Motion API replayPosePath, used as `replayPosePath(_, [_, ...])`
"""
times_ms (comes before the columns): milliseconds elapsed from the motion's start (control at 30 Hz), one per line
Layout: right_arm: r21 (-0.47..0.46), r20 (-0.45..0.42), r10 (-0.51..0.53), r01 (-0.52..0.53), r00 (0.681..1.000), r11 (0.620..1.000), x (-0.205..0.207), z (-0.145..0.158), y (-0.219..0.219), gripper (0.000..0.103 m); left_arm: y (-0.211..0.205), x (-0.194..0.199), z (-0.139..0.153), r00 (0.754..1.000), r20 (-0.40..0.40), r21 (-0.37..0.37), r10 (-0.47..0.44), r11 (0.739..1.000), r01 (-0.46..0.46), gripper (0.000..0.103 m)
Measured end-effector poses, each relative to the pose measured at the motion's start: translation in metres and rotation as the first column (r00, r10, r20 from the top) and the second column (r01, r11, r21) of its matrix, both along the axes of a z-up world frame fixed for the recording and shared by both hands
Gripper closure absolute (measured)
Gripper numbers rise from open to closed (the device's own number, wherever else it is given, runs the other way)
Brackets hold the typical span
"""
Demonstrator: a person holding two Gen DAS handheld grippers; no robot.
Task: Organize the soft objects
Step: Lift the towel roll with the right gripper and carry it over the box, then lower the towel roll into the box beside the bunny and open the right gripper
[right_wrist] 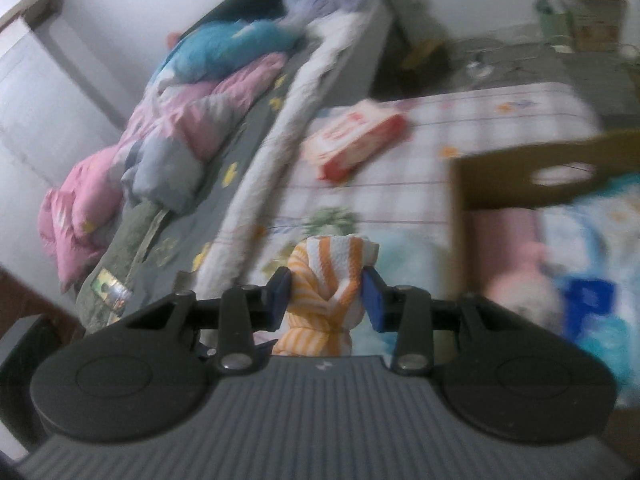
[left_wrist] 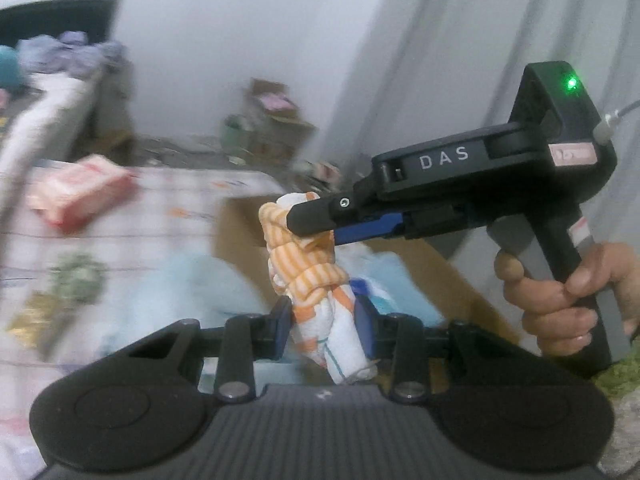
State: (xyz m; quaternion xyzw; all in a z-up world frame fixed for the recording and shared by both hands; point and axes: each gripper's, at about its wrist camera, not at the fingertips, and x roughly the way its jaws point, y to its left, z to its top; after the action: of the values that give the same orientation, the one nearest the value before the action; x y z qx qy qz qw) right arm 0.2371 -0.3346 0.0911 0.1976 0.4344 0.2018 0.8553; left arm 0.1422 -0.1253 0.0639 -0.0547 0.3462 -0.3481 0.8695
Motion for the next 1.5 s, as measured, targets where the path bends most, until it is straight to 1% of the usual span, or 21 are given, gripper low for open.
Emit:
replayPosePath(67, [0.001, -0.002, -0.038, 0.038, 0.999, 0.999, -0.014, -0.006, -0.031, 0.066, -0.026, -0.001, -0.006, 0.999, -0.020, 0.003, -0.048, 0.999, 0.048, 0.067])
replayPosePath(167, [0.001, -0.025, -0.089, 0.090, 0.996, 0.996, -0.031, -0.022, -0.072, 0.066, -0.059, 0.000, -0.021, 0.991, -0.079, 0.000, -0.105, 0.994, 0.106, 0.067])
replayPosePath(233, [0.008, -0.048, -0.111, 0.112, 0.993, 0.994, -0.040, -0.035, -0.095, 0.066, -0.077, 0.001, -0.033, 0.981, -0.132, -0.002, -0.140, 0.990, 0.141, 0.066])
replayPosePath(300, [0.018, -0.068, -0.116, 0.118, 0.991, 0.993, -0.046, -0.049, -0.112, 0.067, -0.089, 0.002, -0.046, 0.968, -0.184, 0.004, -0.173, 0.984, 0.177, 0.063])
replayPosePath(367, [0.021, -0.092, -0.112, 0.114, 0.989, 0.993, -0.049, -0.065, -0.126, 0.068, -0.098, 0.001, -0.056, 0.953, -0.233, 0.018, -0.192, 0.979, 0.202, 0.062])
replayPosePath(433, [0.021, -0.127, -0.093, 0.096, 0.988, 0.995, -0.051, -0.085, -0.133, 0.068, -0.099, -0.002, -0.062, 0.949, -0.239, 0.038, -0.204, 0.975, 0.219, 0.060])
replayPosePath(500, [0.013, -0.170, -0.063, 0.066, 0.983, 0.998, -0.050, -0.106, -0.133, 0.073, -0.097, -0.004, -0.063, 0.950, -0.234, 0.050, -0.207, 0.973, 0.224, 0.056])
replayPosePath(567, [0.032, -0.228, -0.038, 0.047, 0.973, 0.998, -0.044, -0.127, -0.130, 0.073, -0.093, -0.010, -0.064, 0.951, -0.230, 0.058, -0.206, 0.973, 0.224, 0.056])
replayPosePath(667, [0.044, -0.296, -0.024, 0.039, 0.955, 0.998, -0.041, -0.154, -0.127, 0.073, -0.082, -0.008, -0.062, 0.957, -0.230, 0.070, -0.177, 0.978, 0.198, 0.056])
replayPosePath(733, [0.048, -0.318, -0.027, 0.044, 0.948, 0.998, -0.040, -0.163, -0.126, 0.073, -0.073, -0.009, -0.058, 0.961, -0.225, 0.066, -0.159, 0.982, 0.178, 0.056])
replayPosePath(800, [0.051, -0.318, -0.038, 0.057, 0.947, 0.997, -0.042, -0.164, -0.127, 0.073, -0.064, -0.009, -0.054, 0.963, -0.221, 0.048, -0.154, 0.984, 0.169, 0.056])
replayPosePath(867, [0.052, -0.308, -0.047, 0.066, 0.950, 0.996, -0.043, -0.162, -0.128, 0.072, -0.059, -0.008, -0.050, 0.968, -0.214, 0.049, -0.134, 0.988, 0.148, 0.053])
replayPosePath(967, [0.016, -0.316, -0.068, 0.077, 0.946, 0.997, -0.037, -0.160, -0.130, 0.071, -0.046, -0.008, -0.045, 0.973, -0.203, 0.040, -0.105, 0.993, 0.115, 0.053])
replayPosePath(1033, [0.008, -0.350, -0.072, 0.079, 0.934, 0.997, -0.034, -0.165, -0.128, 0.071, -0.036, -0.009, -0.041, 0.976, -0.197, 0.021, -0.093, 0.995, 0.099, 0.052])
replayPosePath(1133, [0.001, -0.419, -0.071, 0.079, 0.905, 0.997, -0.033, -0.180, -0.120, 0.071, -0.022, -0.012, -0.036, 0.983, -0.168, 0.015, -0.068, 0.997, 0.071, 0.051])
replayPosePath(1200, [0.021, -0.455, -0.059, 0.077, 0.888, 0.997, -0.035, -0.189, -0.114, 0.071, -0.010, -0.015, -0.034, 0.988, -0.150, 0.017, -0.046, 0.999, 0.049, 0.050])
replayPosePath(1333, [0.078, -0.497, -0.030, 0.079, 0.867, 0.994, -0.039, -0.192, -0.108, 0.071, 0.015, -0.019, -0.035, 0.993, -0.117, 0.040, 0.004, 0.999, 0.001, 0.050])
replayPosePath(1467, [0.102, -0.521, -0.022, 0.088, 0.853, 0.991, -0.046, -0.195, -0.100, 0.070, 0.039, -0.023, -0.038, 0.993, -0.102, 0.049, 0.063, 0.997, -0.058, 0.048])
replayPosePath(1500, [0.105, -0.519, -0.026, 0.094, 0.854, 0.990, -0.047, -0.196, -0.098, 0.070, 0.044, -0.024, -0.039, 0.992, -0.098, 0.051, 0.081, 0.996, -0.076, 0.047])
